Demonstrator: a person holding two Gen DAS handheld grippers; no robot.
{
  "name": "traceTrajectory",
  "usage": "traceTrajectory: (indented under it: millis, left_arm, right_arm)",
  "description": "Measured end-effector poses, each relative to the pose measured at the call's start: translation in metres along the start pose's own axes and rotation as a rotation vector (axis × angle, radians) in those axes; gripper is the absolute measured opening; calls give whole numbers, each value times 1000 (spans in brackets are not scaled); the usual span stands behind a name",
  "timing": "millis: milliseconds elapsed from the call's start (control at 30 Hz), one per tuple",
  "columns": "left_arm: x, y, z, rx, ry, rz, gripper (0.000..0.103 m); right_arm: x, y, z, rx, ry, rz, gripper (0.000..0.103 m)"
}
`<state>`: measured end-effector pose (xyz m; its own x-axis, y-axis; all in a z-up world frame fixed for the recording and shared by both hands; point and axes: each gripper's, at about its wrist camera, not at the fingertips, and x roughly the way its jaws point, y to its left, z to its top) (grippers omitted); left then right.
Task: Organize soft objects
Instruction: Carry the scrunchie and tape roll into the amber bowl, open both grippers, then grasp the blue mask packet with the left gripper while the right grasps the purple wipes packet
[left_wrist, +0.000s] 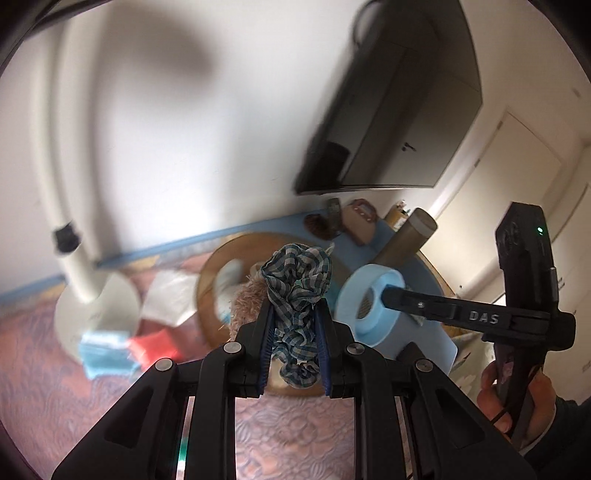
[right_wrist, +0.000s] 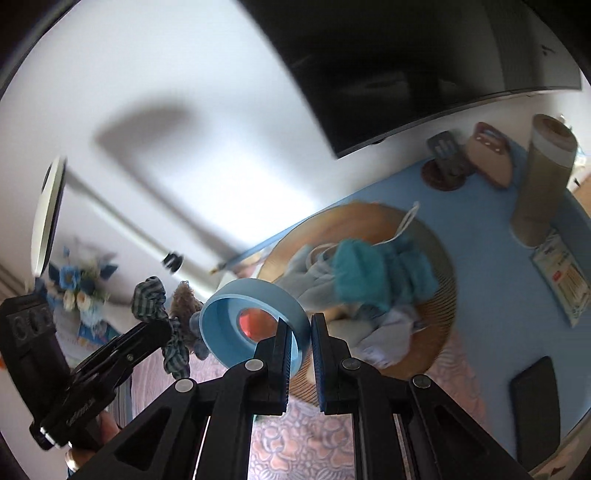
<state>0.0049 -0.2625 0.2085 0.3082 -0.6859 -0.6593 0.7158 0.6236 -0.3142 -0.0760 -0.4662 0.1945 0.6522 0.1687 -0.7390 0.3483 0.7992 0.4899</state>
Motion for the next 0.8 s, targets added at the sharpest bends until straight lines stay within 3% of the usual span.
traceTrajectory:
  millis: [167, 200, 267, 333, 400, 633, 800]
  left_arm:
    - [18, -29, 18, 69, -7, 13, 21]
    - [22, -34, 20, 87, -9, 32, 28]
    - [26, -41, 23, 104, -18, 91, 57]
    - [26, -41, 21, 103, -23, 116, 74]
    - [23, -37, 18, 79, -20, 102, 75]
    - [4, -6, 3, -56, -9, 111, 75]
    - [-19, 23, -27, -127, 10, 193, 75]
  right_arm:
    - [1, -20, 17, 32, 8, -6, 14]
    - [2, -23, 20, 28, 15, -8, 19]
    - [5, -28, 22, 13, 30, -39, 34]
    - [-1, -36, 22, 8, 11, -70, 53]
    - [-7, -42, 21, 10, -12, -86, 58]
    - [-7, -45, 19, -4, 10, -78, 58]
    - [10, -16, 3, -90, 63, -42, 58]
